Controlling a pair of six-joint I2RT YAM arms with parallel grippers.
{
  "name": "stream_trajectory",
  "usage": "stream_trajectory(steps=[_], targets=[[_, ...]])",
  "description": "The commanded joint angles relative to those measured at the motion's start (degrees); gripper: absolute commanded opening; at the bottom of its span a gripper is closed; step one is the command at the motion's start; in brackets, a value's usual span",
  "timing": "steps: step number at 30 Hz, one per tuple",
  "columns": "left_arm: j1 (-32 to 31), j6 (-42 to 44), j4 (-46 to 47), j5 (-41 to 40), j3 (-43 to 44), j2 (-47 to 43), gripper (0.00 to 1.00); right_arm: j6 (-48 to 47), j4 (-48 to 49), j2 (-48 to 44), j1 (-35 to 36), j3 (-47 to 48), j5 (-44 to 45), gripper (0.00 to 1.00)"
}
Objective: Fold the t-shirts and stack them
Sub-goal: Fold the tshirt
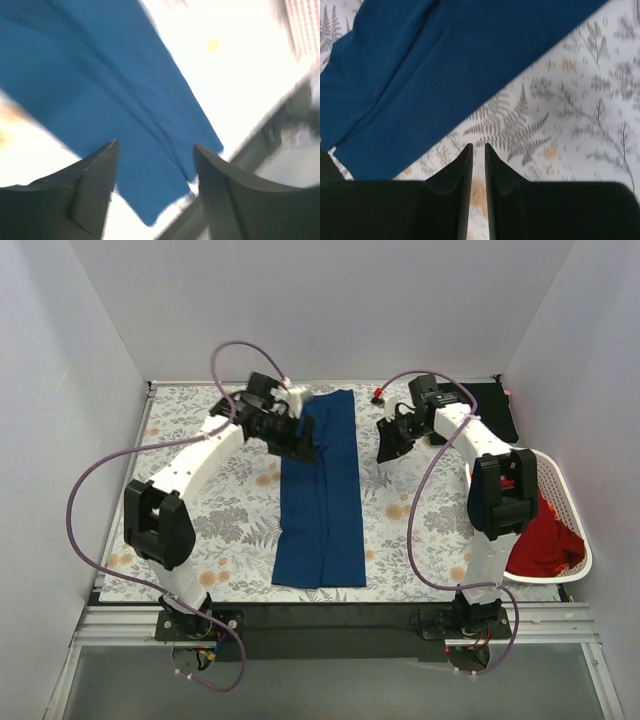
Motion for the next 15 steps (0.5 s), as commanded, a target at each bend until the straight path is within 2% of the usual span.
stream_trajectory(steps=[1,3,6,10,15], targets=[[11.50,1.45,0.23,7.68,7.65,9.13,0.54,2.04,0.46,4.27,2.76,8.01,-2.30,0.20],[13.26,0.84,3.04,8.22,12.48,12.64,0.48,3.01,0.46,7.34,3.37,12.92,-2.65,0.14],[14.23,0.92,5.94,7.00,17.49,18.80,0.47,3.10,0.63,11.03,3.38,16.98,-4.05,0.12],[14.23,-0.21,10.33,6.29,20.67,25.57,0.45,6.52,1.69,18.68,3.64,27.42,-5.89,0.10],[14.24,-1.71,12.88,5.50,24.37,32.96,0.43,10.47,6.07,25.18,5.83,30.96,-5.64,0.01]])
